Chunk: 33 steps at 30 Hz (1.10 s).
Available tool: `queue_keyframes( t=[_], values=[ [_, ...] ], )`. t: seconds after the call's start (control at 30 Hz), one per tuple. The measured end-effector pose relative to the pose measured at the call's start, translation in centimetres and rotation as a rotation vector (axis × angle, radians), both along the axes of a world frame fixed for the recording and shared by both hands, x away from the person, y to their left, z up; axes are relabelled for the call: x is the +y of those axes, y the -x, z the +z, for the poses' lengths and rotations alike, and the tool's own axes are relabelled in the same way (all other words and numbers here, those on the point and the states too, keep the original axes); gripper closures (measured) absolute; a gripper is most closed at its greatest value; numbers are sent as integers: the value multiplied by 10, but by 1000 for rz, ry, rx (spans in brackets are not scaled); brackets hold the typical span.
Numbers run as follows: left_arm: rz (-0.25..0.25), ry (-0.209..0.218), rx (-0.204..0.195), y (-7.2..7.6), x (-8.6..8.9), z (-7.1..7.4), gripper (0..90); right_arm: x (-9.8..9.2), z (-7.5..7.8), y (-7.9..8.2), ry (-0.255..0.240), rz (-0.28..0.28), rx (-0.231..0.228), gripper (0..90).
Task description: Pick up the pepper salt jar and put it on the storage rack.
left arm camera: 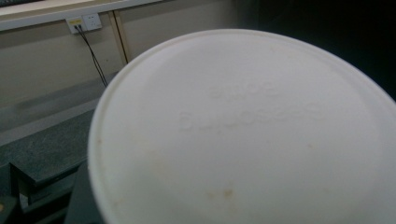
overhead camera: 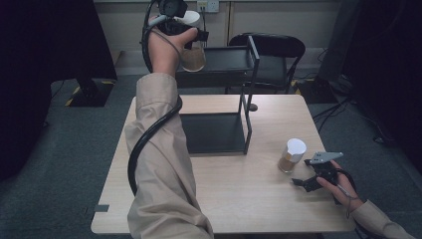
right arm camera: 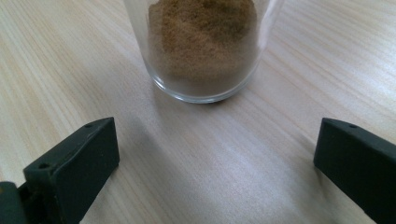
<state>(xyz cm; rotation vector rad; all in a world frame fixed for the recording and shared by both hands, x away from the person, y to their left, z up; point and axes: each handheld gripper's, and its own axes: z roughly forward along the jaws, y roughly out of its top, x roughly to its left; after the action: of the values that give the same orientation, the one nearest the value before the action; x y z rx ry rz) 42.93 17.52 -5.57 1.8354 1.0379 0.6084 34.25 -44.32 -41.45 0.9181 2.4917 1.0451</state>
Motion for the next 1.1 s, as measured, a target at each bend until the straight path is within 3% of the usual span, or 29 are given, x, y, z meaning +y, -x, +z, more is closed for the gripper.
queue_keyframes(
  t=[0.2,0.47,0.6,1.1],
  values=[
    [19,3,-15,-11,-1,-2,359,0,0,0,0,0,0,0],
    [26,5,-8,-27,-1,-11,359,0,0,0,0,0,0,0],
    [30,-14,2,-34,-4,-14,359,0,0,0,0,0,0,0],
    [39,3,-3,-39,-7,-26,357,0,0,0,0,0,0,0]
  ],
)
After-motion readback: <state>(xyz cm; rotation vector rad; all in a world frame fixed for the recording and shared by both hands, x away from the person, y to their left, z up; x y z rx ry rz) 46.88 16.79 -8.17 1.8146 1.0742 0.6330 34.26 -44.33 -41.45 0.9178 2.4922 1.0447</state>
